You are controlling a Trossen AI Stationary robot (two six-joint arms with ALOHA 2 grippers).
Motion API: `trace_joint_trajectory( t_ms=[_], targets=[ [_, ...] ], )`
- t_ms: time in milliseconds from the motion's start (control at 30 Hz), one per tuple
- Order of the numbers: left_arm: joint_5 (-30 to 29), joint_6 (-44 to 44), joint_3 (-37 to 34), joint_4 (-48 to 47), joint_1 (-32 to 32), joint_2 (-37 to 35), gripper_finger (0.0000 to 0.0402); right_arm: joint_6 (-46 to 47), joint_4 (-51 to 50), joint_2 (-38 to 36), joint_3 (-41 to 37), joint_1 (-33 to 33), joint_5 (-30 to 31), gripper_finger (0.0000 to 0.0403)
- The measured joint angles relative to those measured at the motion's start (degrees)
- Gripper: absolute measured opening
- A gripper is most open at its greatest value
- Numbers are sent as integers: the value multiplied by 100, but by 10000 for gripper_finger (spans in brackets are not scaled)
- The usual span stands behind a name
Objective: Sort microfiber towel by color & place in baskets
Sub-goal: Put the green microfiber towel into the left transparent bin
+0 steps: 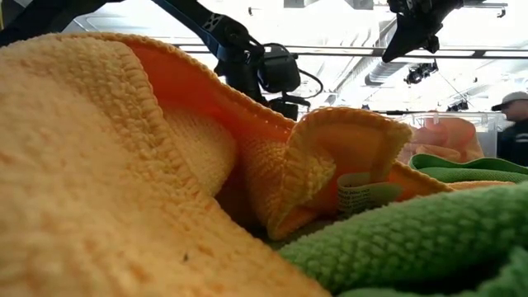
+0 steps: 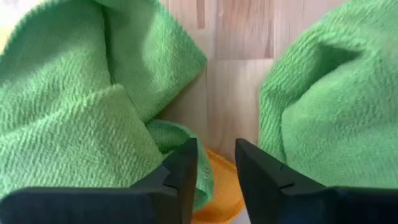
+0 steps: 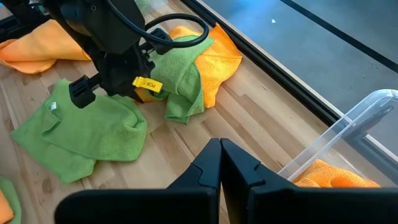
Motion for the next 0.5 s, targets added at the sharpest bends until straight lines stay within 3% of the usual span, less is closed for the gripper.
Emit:
trace_joint_trajectory(
  t_ms=[267,500],
  targets=[
    [-696,207,-2,-57,33,0,129,-6,0,0,0,0,0,0],
    [-161,250,-3,-290,20,53,129,-53,-2,0,0,-2,3,0]
  ],
)
